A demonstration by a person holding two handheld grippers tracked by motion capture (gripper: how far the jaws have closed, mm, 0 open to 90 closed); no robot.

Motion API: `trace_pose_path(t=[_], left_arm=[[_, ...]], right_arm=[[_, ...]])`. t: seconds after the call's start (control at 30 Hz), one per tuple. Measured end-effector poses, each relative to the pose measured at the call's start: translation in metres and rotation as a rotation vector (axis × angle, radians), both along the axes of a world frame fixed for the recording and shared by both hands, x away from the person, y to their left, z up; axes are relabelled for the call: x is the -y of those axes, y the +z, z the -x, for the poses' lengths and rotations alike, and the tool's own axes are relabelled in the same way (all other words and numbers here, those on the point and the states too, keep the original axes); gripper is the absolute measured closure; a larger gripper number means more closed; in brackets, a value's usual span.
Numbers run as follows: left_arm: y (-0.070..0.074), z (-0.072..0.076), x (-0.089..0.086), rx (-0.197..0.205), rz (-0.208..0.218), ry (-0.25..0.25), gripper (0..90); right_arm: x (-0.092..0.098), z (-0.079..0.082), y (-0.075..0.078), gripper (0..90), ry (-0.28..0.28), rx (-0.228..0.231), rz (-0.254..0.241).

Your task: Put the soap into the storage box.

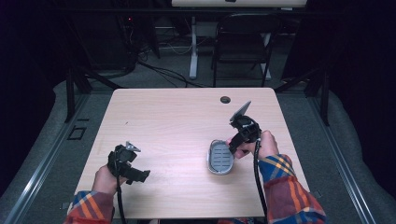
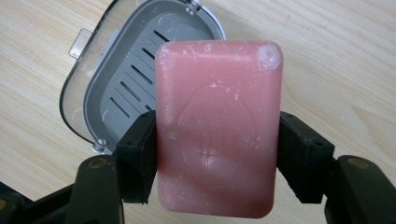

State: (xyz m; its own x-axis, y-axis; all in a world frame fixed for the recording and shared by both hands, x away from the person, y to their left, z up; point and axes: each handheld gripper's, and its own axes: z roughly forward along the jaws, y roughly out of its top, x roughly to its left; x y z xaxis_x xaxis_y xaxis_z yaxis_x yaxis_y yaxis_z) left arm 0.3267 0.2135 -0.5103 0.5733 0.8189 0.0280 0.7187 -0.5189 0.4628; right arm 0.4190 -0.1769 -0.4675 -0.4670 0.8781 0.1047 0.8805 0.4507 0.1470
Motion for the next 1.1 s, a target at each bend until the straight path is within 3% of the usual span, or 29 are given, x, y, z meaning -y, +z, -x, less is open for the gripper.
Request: trace_pose_path(t=[0.8, 1.1], left_arm=[[-0.001, 0.0, 0.001, -0.004, -0.009, -0.009, 0.5], [-0.001, 0.0, 0.001, -0.003, -0.008, -0.009, 0.4]], right_arm=[[-0.039, -0.004, -0.017, 36.1, 0.003, 0.015, 0.098], [-0.05, -0.005, -0.02, 36.2, 0.031, 0.002, 0.137]])
